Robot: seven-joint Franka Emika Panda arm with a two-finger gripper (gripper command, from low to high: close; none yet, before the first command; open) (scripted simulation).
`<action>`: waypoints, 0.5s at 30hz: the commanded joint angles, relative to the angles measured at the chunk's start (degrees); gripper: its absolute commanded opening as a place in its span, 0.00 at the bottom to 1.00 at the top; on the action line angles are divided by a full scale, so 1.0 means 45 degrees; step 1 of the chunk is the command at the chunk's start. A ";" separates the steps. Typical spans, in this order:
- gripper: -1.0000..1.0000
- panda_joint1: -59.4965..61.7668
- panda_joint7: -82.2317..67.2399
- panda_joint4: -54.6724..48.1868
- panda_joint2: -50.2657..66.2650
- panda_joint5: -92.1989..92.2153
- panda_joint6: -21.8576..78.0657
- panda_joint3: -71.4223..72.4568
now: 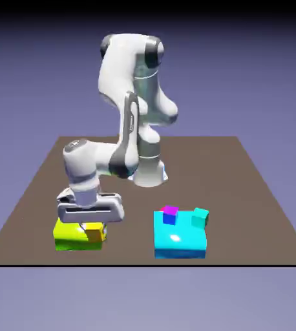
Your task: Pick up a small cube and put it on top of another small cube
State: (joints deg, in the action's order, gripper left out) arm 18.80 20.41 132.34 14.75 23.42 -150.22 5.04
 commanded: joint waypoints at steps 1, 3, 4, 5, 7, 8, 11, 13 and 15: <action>0.00 0.0131 0.0112 0.0307 -0.0336 0.0164 -0.0014 0.0460; 0.00 0.0395 0.0320 0.0920 -0.1006 0.0511 -0.0031 0.1382; 0.00 0.0527 0.0424 0.1227 -0.1342 0.0684 -0.0040 0.1844; 0.00 0.0659 0.0528 0.1533 -0.1677 0.0858 -0.0048 0.2305; 0.00 0.0923 0.0737 0.2146 -0.2347 0.1205 -0.0065 0.3228; 0.00 0.1055 0.0841 0.2452 -0.2683 0.1378 -0.0074 0.3690; 0.00 0.1451 0.1153 0.3372 -0.3689 0.1899 -0.0100 0.5074; 0.00 0.1715 0.1361 0.3984 -0.4359 0.2246 -0.0117 0.5997; 0.00 0.1979 0.1569 0.4597 -0.5030 0.2593 -0.0134 0.6920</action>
State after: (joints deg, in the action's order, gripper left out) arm 27.70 27.44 153.02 -7.88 35.13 -150.80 36.17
